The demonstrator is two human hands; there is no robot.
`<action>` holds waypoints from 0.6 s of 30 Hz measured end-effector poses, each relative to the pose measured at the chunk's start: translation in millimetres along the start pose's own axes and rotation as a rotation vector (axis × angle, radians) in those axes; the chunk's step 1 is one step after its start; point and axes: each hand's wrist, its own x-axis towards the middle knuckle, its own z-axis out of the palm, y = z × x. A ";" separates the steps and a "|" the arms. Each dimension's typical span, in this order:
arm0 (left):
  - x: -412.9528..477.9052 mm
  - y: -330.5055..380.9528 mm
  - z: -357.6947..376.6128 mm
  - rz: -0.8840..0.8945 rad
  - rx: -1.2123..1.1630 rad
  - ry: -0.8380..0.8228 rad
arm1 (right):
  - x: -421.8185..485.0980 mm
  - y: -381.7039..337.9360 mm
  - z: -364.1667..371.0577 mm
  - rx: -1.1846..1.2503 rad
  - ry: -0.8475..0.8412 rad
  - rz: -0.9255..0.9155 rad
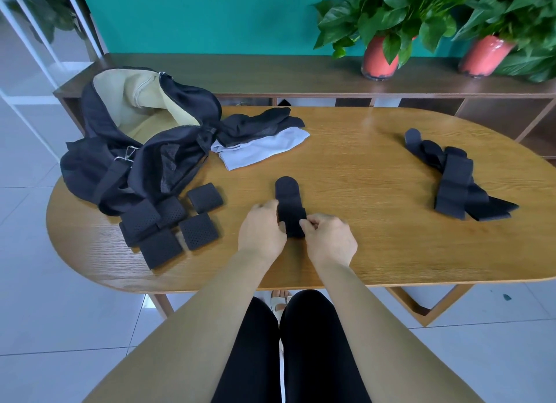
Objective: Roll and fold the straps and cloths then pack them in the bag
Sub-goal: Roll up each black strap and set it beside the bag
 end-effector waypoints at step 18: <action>-20.5 -30.2 -12.3 0.332 0.171 -0.226 | -21.9 33.0 -33.6 0.224 -0.277 -0.294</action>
